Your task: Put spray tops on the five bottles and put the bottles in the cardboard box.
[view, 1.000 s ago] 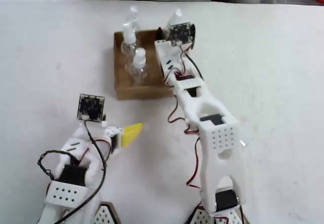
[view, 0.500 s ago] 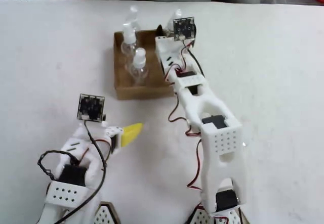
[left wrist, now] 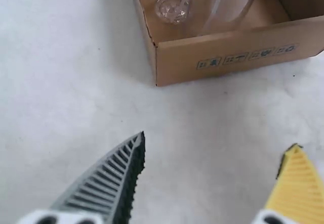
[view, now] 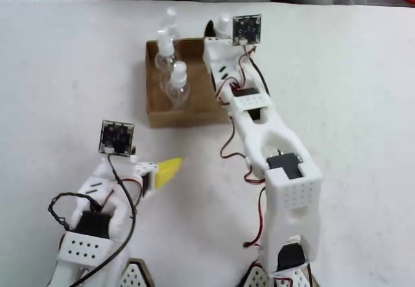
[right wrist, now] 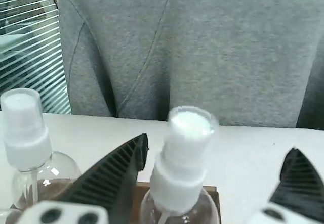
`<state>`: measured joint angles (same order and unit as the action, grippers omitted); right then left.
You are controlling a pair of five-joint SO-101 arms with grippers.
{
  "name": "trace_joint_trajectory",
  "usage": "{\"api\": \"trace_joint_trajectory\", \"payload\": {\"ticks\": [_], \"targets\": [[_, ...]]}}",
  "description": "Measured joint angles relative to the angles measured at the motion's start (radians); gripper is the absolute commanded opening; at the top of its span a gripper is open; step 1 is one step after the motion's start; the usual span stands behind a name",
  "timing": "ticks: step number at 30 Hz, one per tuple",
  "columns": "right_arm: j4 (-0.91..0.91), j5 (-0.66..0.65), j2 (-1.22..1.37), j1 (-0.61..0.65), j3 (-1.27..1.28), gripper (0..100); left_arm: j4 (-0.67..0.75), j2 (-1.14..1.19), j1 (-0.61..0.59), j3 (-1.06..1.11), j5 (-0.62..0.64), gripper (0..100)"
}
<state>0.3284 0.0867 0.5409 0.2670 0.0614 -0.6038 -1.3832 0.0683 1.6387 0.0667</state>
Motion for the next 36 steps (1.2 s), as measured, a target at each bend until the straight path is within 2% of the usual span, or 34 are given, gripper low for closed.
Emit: {"api": "trace_joint_trajectory", "payload": {"ticks": [17, 29, 36], "targets": [[-0.009, 0.002, -0.060, 0.000, 0.002, 37.2, 0.000, 0.000, 0.000, 0.000, 0.000, 40], [-0.173, 0.008, -0.232, -0.014, 0.002, 37.2, 0.000, 0.000, 0.000, 0.000, 0.000, 40], [-0.394, 0.008, -0.413, -0.051, 0.002, 37.2, 0.000, 0.000, 0.000, 0.000, 0.000, 40]]}}
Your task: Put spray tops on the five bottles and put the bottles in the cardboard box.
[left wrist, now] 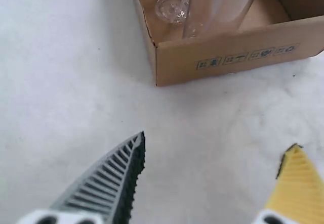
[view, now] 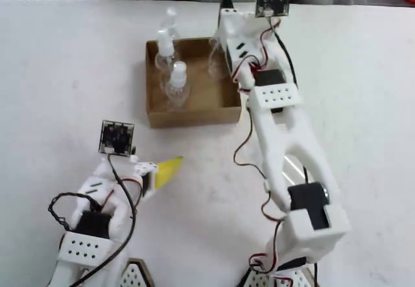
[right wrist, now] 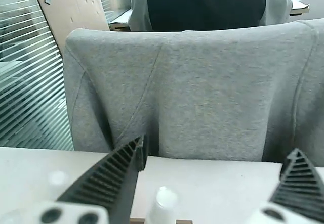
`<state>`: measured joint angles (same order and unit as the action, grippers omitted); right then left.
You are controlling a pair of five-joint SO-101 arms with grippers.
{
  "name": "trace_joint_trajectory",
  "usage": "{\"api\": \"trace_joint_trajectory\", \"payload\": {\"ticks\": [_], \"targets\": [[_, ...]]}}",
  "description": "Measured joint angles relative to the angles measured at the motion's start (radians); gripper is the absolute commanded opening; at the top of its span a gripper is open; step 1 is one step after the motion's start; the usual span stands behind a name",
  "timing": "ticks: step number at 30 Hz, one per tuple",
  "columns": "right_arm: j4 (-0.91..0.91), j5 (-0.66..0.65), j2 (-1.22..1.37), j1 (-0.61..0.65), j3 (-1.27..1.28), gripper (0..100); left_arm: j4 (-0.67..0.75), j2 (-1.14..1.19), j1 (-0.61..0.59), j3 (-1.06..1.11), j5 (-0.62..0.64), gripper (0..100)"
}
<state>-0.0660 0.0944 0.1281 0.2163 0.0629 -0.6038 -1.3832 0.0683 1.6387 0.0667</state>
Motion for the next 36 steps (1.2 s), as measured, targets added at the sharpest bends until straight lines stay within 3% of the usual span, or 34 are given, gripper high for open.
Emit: {"api": "trace_joint_trajectory", "payload": {"ticks": [17, 29, 36], "targets": [[-0.893, -0.012, -0.460, -0.110, -0.002, 37.0, 0.000, 0.000, 0.000, 0.009, 0.000, 40], [-1.533, -0.545, -0.517, -0.143, 0.028, 37.0, 0.000, -0.002, 0.000, 0.009, 0.000, 40], [-1.597, -0.838, -0.520, -0.186, 0.261, 37.0, -0.002, -0.002, 0.000, 0.009, 0.000, 40]]}}
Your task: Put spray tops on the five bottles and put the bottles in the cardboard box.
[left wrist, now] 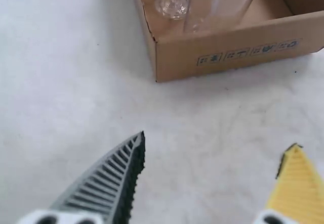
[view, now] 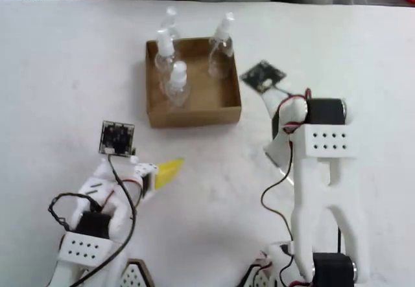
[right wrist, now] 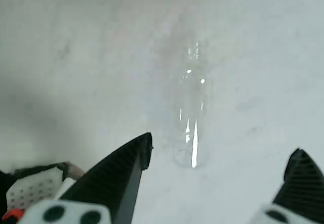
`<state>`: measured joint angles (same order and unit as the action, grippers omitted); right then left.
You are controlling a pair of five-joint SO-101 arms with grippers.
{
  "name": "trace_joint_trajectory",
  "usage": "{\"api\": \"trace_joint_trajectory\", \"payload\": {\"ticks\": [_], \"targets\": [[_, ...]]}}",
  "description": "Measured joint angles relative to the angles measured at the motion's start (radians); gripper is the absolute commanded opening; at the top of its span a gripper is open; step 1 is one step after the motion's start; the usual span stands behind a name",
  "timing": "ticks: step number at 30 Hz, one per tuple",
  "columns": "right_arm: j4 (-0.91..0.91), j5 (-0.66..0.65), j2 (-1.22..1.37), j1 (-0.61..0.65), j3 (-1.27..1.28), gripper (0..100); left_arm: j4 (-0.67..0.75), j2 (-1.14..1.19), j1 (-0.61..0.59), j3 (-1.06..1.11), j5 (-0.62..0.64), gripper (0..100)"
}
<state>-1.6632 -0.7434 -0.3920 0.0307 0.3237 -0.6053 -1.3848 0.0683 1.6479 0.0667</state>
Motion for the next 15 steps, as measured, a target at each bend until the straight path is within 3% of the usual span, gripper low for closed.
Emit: {"api": "trace_joint_trajectory", "payload": {"ticks": [6, 15], "targets": [[0.173, -0.103, 0.000, -0.072, 0.232, 37.0, 0.000, 0.000, 0.000, 0.000, 0.000, 40], [0.342, -0.095, 0.000, -0.035, 0.368, 36.8, 0.000, 0.000, 0.000, 0.000, 0.000, 40]]}}
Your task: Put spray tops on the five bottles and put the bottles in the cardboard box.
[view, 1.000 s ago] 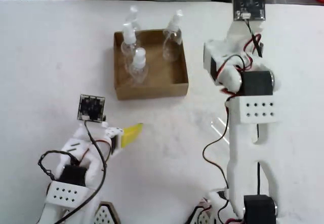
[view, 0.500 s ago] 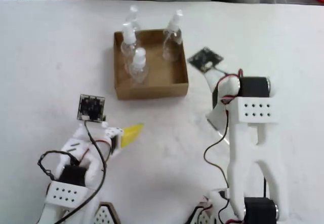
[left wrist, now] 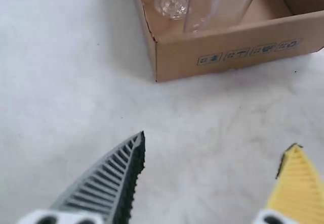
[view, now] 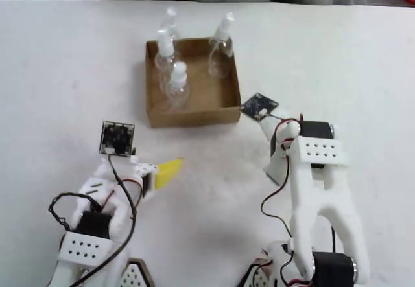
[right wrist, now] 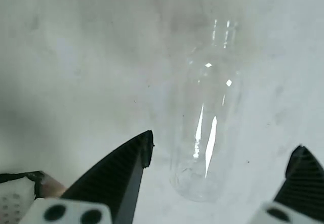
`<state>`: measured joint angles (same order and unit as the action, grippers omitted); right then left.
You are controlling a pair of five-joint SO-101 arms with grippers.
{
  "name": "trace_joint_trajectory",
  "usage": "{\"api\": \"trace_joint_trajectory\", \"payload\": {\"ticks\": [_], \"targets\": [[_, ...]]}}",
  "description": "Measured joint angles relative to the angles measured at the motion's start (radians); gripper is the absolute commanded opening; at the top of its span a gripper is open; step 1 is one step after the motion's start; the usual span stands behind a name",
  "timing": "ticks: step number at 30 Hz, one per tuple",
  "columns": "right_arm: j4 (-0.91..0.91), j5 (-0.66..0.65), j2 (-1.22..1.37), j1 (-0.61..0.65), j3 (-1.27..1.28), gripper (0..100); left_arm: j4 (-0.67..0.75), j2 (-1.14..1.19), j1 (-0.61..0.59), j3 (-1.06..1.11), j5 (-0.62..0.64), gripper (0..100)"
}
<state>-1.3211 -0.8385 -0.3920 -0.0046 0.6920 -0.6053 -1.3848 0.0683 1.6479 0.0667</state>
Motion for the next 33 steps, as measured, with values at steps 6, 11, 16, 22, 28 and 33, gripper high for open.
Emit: {"api": "trace_joint_trajectory", "payload": {"ticks": [6, 11, 16, 22, 28, 33], "targets": [[0.026, 0.032, 0.000, 0.046, 0.000, 31.0, 0.000, 0.000, 0.000, 0.000, 0.000, 40], [0.084, 0.032, 0.026, 0.048, 0.000, 32.4, 0.000, 0.000, 0.000, 0.000, 0.000, 40], [0.178, 0.032, 0.155, 0.049, 0.000, 32.4, 0.000, 0.000, 0.000, 0.000, 0.000, 40], [0.278, 0.032, 0.279, 0.048, 0.000, 32.4, 0.000, 0.000, 0.000, 0.000, 0.000, 40], [0.359, 0.031, 0.345, 0.011, 0.000, 32.4, 0.000, 0.000, 0.000, 0.000, 0.000, 40], [0.404, -0.003, 0.400, -0.011, -0.002, 32.3, 0.000, 0.000, 0.000, 0.000, 0.000, 40]]}}
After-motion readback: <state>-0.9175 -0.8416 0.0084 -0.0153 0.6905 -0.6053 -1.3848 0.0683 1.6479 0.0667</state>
